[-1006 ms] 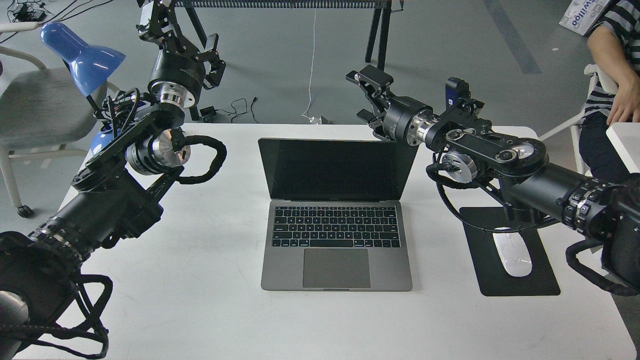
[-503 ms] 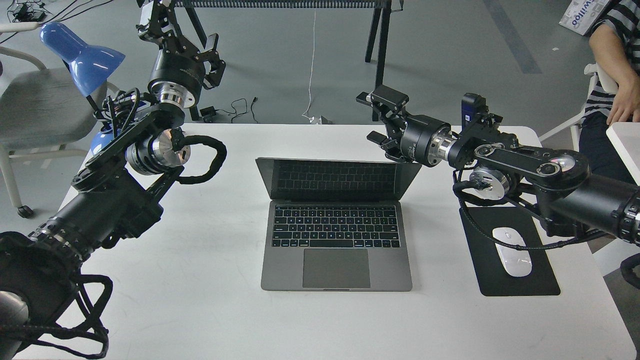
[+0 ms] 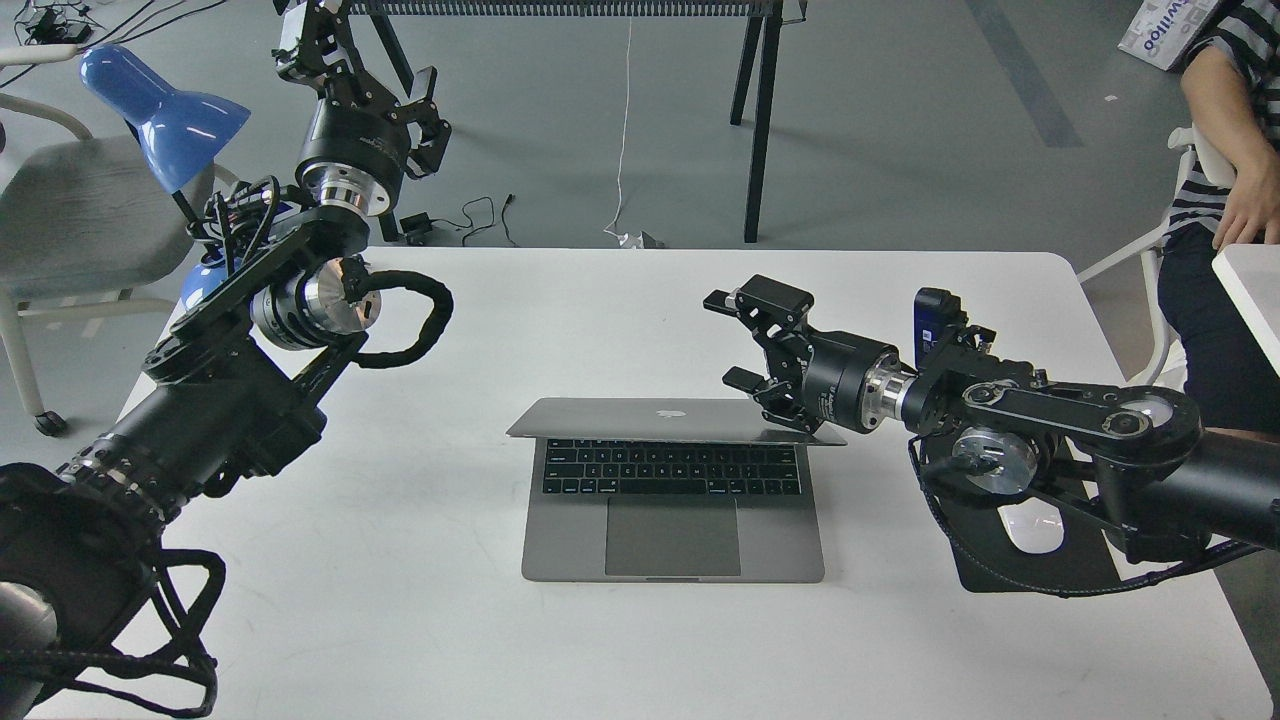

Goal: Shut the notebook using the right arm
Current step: 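Push the laptop screen down toward the keyboard with the right gripper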

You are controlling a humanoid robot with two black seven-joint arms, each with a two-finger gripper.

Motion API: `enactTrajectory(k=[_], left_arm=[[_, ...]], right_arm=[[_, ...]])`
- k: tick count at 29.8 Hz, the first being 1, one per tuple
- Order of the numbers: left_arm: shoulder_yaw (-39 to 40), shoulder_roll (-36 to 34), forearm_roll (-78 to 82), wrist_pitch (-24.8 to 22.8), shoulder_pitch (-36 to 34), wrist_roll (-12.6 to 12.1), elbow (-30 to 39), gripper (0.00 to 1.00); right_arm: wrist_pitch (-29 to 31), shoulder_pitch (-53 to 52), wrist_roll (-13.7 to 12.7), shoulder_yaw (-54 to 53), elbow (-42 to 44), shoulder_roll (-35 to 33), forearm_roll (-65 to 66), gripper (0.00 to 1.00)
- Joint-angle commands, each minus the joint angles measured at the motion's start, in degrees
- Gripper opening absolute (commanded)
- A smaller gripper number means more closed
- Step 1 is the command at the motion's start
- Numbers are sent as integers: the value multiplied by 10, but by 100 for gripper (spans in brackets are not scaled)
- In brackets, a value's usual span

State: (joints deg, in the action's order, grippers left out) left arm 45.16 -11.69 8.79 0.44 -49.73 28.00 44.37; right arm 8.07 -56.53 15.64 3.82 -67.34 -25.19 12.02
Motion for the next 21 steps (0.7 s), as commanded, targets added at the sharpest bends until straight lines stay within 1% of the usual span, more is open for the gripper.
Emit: enactTrajectory(k=[1, 16, 21], left_arm=[[0, 0, 0, 0, 0, 0, 0, 100], [0, 0, 0, 0, 0, 0, 0, 100], [-1, 0, 0, 0, 0, 0, 0, 100]], right_arm=[[0, 12, 1, 12, -13, -3, 1, 100], [0, 49, 0, 29, -10, -1, 5, 100], [-3, 53, 0, 54, -3, 1, 9, 100]])
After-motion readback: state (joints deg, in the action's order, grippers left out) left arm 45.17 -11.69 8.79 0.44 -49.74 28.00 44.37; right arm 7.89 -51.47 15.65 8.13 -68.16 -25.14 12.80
